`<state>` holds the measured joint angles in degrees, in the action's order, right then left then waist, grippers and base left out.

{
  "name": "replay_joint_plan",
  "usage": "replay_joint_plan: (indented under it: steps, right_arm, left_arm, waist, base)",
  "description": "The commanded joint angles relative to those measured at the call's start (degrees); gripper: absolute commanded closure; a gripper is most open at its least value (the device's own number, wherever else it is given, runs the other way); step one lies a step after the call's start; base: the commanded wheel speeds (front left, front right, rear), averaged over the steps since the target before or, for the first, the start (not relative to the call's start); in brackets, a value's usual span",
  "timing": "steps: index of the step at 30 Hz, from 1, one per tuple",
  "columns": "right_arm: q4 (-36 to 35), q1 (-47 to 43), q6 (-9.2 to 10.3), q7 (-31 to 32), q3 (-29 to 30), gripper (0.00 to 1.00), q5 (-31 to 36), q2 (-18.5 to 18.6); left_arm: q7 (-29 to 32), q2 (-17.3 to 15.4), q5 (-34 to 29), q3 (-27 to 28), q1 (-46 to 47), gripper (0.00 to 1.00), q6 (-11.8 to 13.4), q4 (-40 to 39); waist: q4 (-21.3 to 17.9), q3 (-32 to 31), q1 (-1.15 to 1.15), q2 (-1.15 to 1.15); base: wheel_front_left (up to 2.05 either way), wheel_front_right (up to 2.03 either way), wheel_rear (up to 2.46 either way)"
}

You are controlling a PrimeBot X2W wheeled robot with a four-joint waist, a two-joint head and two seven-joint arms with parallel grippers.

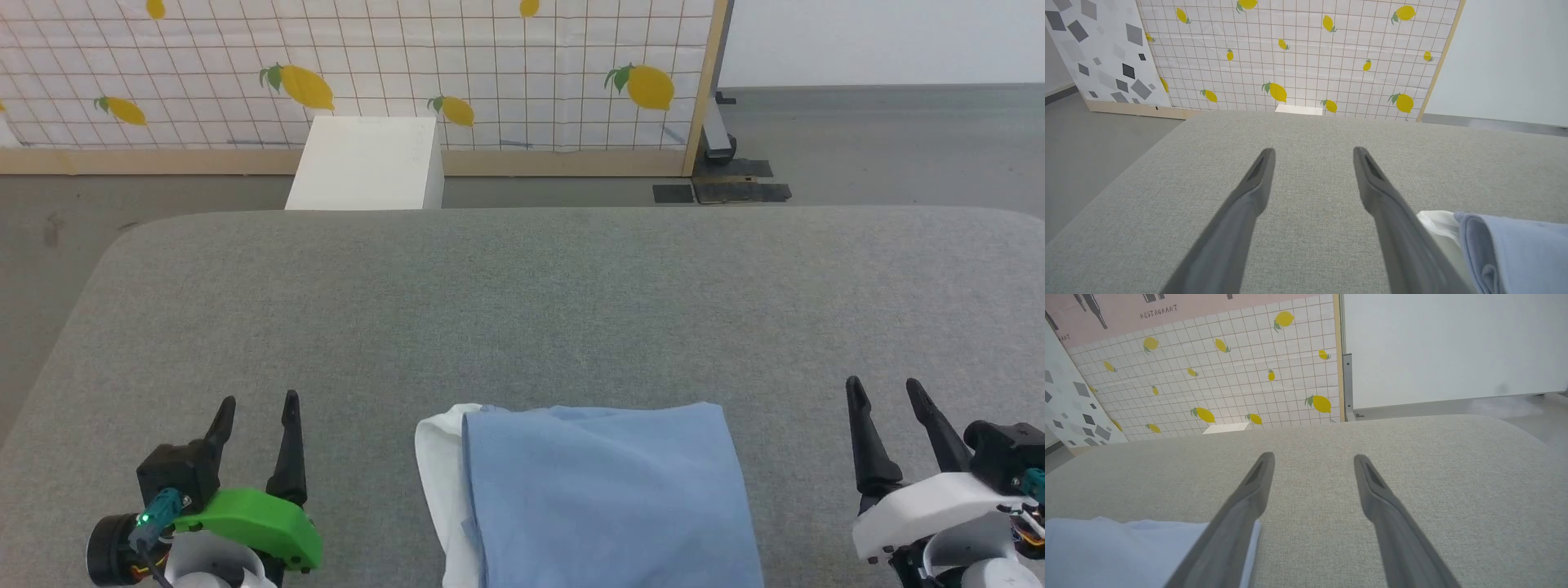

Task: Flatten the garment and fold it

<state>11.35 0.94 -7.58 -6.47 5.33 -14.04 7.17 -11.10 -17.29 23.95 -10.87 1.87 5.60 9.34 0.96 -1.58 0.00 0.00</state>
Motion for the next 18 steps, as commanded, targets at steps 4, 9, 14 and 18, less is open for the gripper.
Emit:
replay_joint_plan:
  steps: [4, 9, 14, 18]
  right_arm:
    - [-0.1, -0.8, 0.09, 0.3, 0.0, 0.0, 0.5, -0.1]
    - [0.0, -0.9, 0.09, 0.4, 0.1, 0.0, 0.7, -0.2]
    - [0.0, -0.8, 0.09, 0.6, 0.2, 0.0, 0.8, -0.2]
    - [0.0, -0.7, 0.09, 0.8, 0.2, 0.0, 1.0, -0.2]
  left_arm:
    - [0.1, -0.7, 0.0, -0.1, 0.9, 0.0, 0.2, -0.3]
    - [0.2, -0.9, 0.1, -0.3, 0.7, 0.0, 0.4, -0.5]
    - [0.3, -1.1, 0.3, -0.3, 0.5, 0.0, 0.6, -0.8]
    - [0.2, -1.1, 0.5, -0.3, 0.5, 0.0, 0.7, -0.9]
  waist:
    - [0.0, -0.2, 0.0, 0.0]
    - [0.0, -0.4, 0.0, 0.0]
    - [0.0, -0.4, 0.0, 0.0]
    - [-0.1, -0.4, 0.0, 0.0]
  base:
    - [0.0, 0.0, 0.0]
    - [0.0, 0.0, 0.0]
    - [0.0, 0.0, 0.0]
    - [0.0, 0.0, 0.0]
